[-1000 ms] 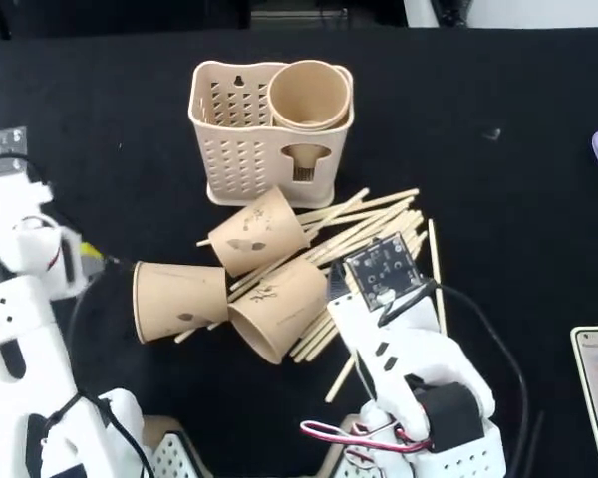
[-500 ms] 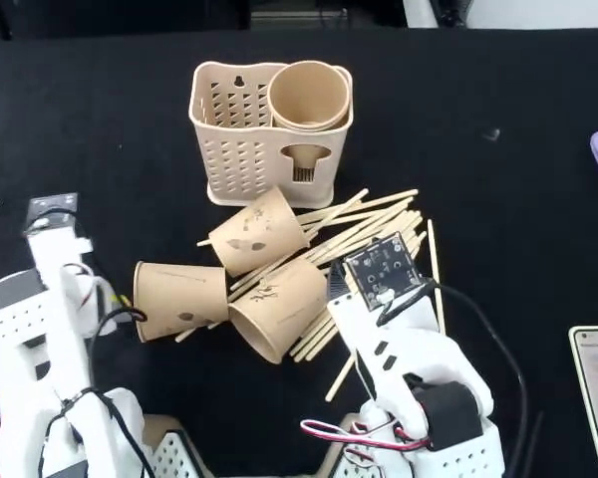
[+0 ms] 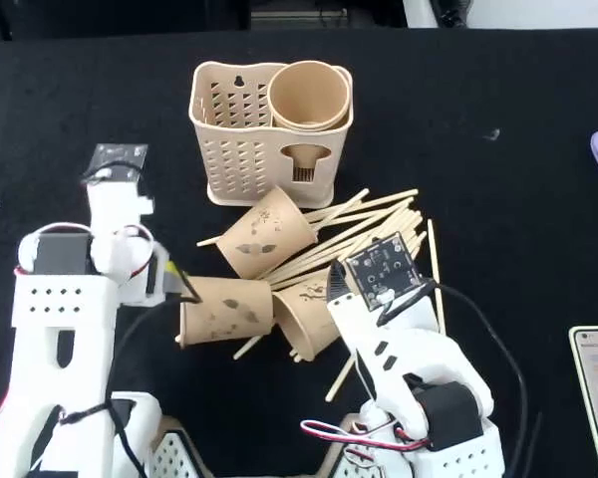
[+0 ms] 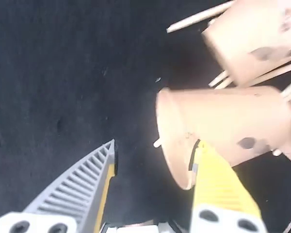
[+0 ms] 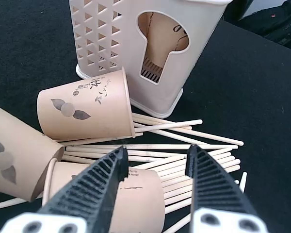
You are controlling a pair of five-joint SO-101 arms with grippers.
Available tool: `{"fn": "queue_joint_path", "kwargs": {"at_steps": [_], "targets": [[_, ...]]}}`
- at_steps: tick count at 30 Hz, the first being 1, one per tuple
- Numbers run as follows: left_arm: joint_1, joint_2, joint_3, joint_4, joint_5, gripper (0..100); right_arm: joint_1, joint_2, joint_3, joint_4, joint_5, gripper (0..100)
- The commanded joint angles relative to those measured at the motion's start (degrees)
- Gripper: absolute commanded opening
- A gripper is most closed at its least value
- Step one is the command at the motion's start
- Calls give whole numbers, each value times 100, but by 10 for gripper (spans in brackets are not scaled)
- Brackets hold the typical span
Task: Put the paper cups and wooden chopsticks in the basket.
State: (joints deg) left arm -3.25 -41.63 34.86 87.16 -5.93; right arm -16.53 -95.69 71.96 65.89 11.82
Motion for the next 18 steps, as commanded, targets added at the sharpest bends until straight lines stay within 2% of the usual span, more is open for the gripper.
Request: {"fn": "queue_joint_path", "kwargs": {"at_steps": [1,3,5,12,14,18], "targets": [[699,18,-48,-202,26,264,-62,-31,-22,-132,62,201],[1007,-53,180,-396,26,263,-62,-31,-22,-123,62,201],[919,-70,48,-387,18,261,-44,-31,-22,-123,62,201],[-813,-26,-1499,211,-44,263,-62,-31,-13,-132,62,201],[-1086,18,-1446,466,-457,261,-62,-31,-13,-132,62,201],[-1033,18,-453,844,-1600,260,-62,-31,-22,-141,53,201]]}}
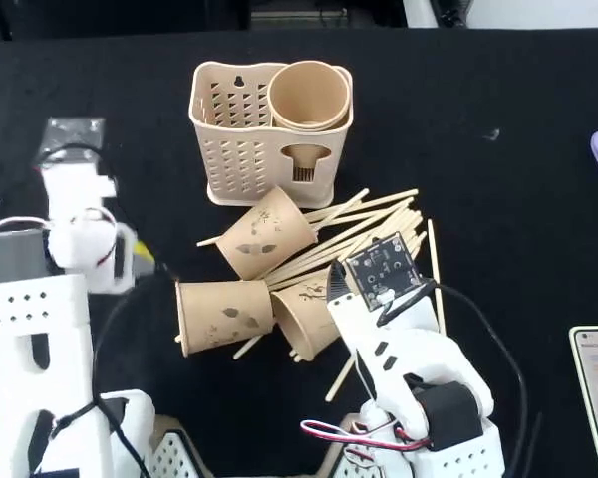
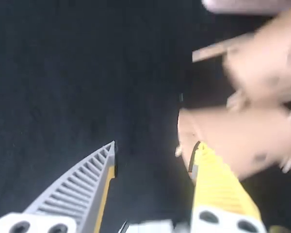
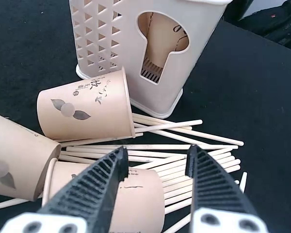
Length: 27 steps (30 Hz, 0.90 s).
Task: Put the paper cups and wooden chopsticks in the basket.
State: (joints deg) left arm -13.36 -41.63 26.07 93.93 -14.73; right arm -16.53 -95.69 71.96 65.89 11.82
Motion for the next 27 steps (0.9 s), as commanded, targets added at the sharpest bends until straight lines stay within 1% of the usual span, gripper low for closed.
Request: {"fn": "queue_joint_path", "kwargs": {"at_steps": [1,3,10,14,18,23,27], "targets": [[48,18,681,167,-932,260,-70,-31,-40,-167,44,201],[233,18,1051,141,-1037,260,-70,-31,-31,-255,18,201],[760,9,1903,-492,-967,260,-70,-31,-13,-255,18,201],[1130,-53,1912,-818,-299,263,-70,-31,-13,-255,18,201],[1692,-18,1930,-1231,246,264,-70,-31,-13,-255,18,201],[2185,-53,1921,-1626,730,264,-70,-31,-4,-246,18,201],[2325,-53,1965,-2110,985,264,-70,-31,-4,-246,18,201]]}}
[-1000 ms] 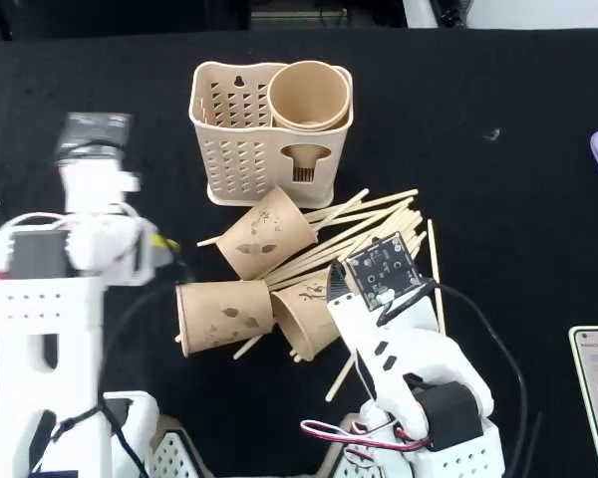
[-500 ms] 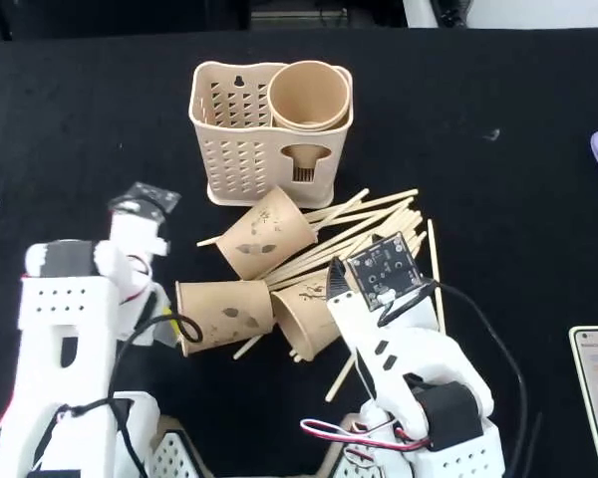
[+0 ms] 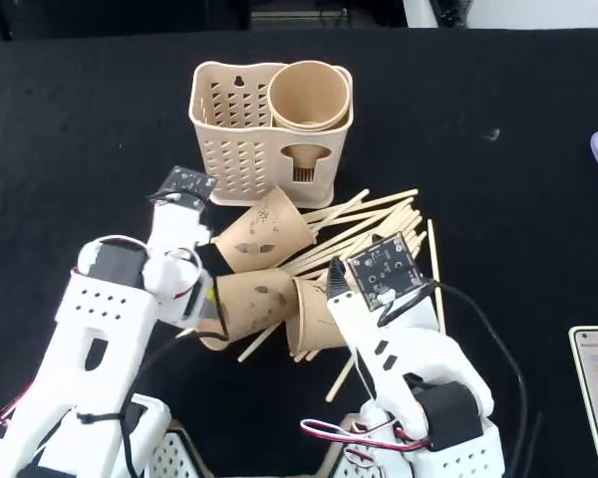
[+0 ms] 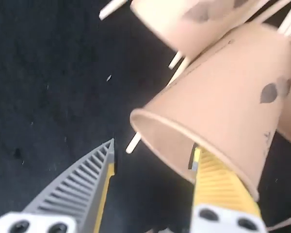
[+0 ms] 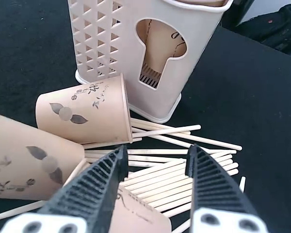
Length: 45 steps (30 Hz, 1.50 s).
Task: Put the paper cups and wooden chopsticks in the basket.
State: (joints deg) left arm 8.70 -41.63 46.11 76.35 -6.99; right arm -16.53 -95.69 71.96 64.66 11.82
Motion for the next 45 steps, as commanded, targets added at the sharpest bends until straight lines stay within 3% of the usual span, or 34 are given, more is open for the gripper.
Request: {"fn": "queue_joint_path", "kwargs": {"at_steps": [1,13,24,31,45], "targets": [[110,-44,-31,-519,273,264,-70,-31,-4,-123,18,201],[136,-53,1165,-2295,422,265,-70,-31,101,-132,53,201],[136,-35,1376,-2312,422,253,-70,-31,101,-149,53,201],[145,-53,1341,-2295,422,37,-70,-31,101,-149,53,201],[101,-62,-769,396,378,39,-62,-31,101,-158,53,201]]}}
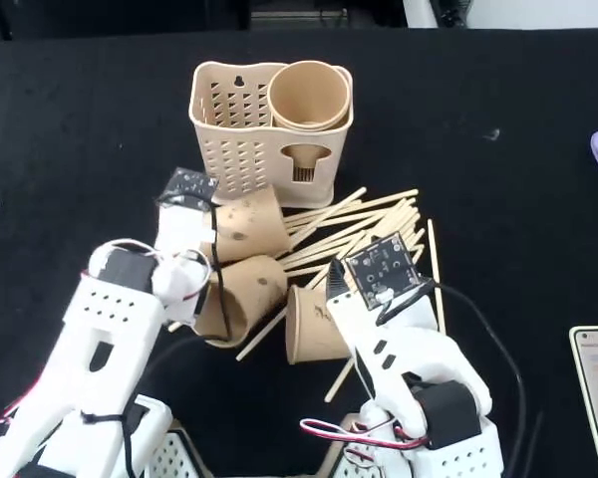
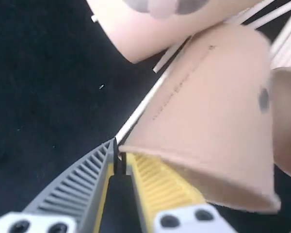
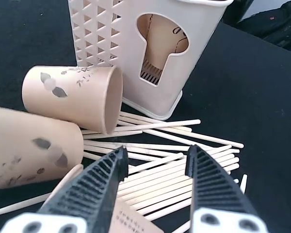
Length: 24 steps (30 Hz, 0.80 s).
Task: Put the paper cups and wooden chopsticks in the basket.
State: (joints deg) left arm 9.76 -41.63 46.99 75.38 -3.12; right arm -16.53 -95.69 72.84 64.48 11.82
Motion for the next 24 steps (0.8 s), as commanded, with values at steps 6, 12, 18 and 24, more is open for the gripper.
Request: {"fn": "queue_joint_path", "kwargs": {"at_steps": [6,12,18,24], "targets": [[-13,9,-2185,1600,-237,39,-62,-31,13,-141,53,201],[-22,9,-3196,2400,-404,39,-35,-31,13,-149,18,201],[-22,-44,-3451,2453,-378,39,-26,-31,13,-158,18,201],[13,-9,-4752,2488,-378,39,62,-31,-4,-167,18,201]]}}
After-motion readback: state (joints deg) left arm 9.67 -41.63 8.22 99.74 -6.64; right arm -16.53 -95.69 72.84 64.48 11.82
